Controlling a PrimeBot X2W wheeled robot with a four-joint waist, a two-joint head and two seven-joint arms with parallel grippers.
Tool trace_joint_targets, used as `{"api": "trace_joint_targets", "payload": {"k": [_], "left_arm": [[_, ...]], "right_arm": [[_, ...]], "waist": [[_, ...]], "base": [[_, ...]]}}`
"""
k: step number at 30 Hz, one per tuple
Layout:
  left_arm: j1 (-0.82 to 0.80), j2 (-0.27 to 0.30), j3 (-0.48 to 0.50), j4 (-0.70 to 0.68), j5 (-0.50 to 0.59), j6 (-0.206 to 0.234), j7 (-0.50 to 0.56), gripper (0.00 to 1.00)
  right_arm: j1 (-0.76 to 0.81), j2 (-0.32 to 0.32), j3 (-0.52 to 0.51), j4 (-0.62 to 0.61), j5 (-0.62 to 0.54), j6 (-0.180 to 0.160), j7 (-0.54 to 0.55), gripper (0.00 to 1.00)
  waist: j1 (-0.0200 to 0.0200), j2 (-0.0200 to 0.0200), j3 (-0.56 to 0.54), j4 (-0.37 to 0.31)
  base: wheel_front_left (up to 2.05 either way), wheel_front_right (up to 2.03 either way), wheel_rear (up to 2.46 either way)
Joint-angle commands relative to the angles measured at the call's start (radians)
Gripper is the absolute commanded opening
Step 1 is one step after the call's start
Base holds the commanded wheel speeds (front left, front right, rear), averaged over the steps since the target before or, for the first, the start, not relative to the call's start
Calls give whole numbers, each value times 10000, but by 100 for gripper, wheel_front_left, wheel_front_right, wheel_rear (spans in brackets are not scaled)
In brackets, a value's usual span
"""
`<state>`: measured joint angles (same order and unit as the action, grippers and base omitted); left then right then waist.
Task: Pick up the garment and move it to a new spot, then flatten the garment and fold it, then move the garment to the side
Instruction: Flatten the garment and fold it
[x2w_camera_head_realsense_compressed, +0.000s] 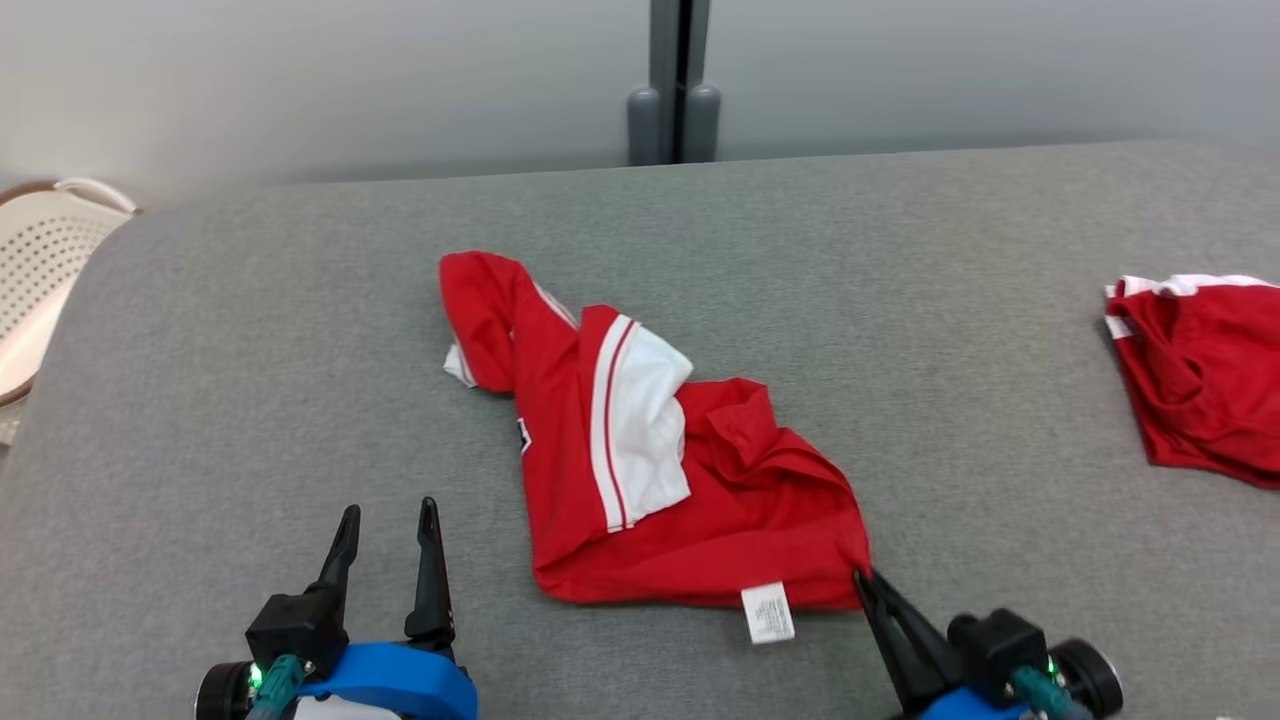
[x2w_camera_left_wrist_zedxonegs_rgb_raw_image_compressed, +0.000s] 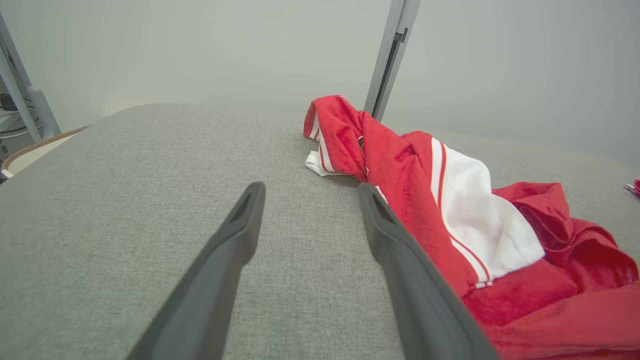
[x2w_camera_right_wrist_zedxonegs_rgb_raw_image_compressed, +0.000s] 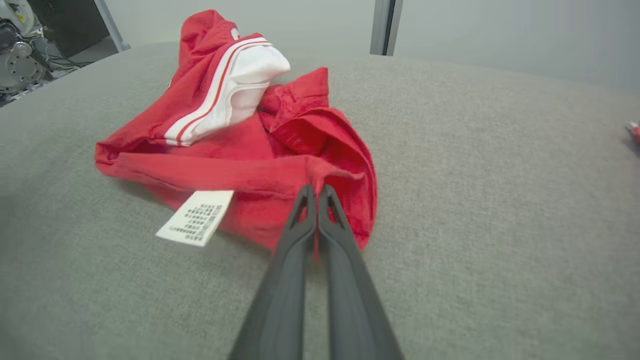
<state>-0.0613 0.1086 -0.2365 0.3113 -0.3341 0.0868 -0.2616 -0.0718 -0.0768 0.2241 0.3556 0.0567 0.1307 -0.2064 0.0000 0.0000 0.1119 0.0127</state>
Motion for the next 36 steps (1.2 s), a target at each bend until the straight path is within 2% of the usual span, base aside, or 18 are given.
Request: {"api": "trace_joint_targets", "payload": {"k": [1, 6, 7, 8, 9, 10, 17, 23, 26, 30, 35, 36], "left_arm": [[115, 53, 57, -62, -9, 12, -46, 100], [157, 61, 41, -79, -12, 13, -47, 100], [163, 50, 25, -75, -14, 12, -47, 100], [171, 46, 9, -65, -16, 5, -49, 100], [184, 42, 0, -51, -22, 0, -49, 100], [203, 39, -8, -46, -27, -6, -49, 100], [342, 2, -71, 22, -47, -48, -47, 100], [248, -51, -195, 87, -21, -105, -48, 100], [109, -58, -237, 99, 21, -122, -48, 100], [-50, -62, -287, 97, 63, -122, -48, 100], [-221, -97, -276, 87, 73, -131, -49, 100], [-221, -97, -276, 87, 73, -131, -49, 100]], "right_arm": [[530, -86, 55, -469, 50, 1, 218, 0], [1642, -160, -14, -1174, 198, 1, 966, 0], [1784, -193, -90, -1164, 167, 1, 1085, 18], [1929, -261, -127, -1089, 57, 1, 1206, 44], [2055, -254, -192, -1081, 45, 1, 1245, 91], [2150, -210, -294, -1123, 117, 1, 1283, 100], [2578, -372, -858, -1967, 485, 1, 1474, 100], [1540, -678, -1306, -2530, 329, 1, 1824, 100], [702, -953, -1171, -1960, 322, 0, 2094, 100], [-549, -1447, -701, -551, 242, 1, 2413, 100], [-1891, -1722, -262, 1425, 495, 1, 2725, 100], [-1891, -1722, -262, 1425, 495, 1, 2725, 100]], "waist": [[0, 0, -114, -243], [0, 0, -219, -596], [0, 0, -250, -638], [0, 0, -282, -664], [0, 0, -315, -687], [0, 0, -340, -705], [0, 0, -537, -607], [0, 0, -528, -134], [0, 0, -385, 233], [0, 0, -91, 757], [0, 0, 246, 1366], [0, 0, 246, 1366]], "base": [[0, 0, 0], [0, 0, 0], [0, 0, 0], [0, 0, 0], [0, 0, 0], [0, 0, 0], [0, 0, 0], [0, 0, 0], [0, 0, 0], [0, 0, 0], [0, 0, 0], [0, 0, 0]]}}
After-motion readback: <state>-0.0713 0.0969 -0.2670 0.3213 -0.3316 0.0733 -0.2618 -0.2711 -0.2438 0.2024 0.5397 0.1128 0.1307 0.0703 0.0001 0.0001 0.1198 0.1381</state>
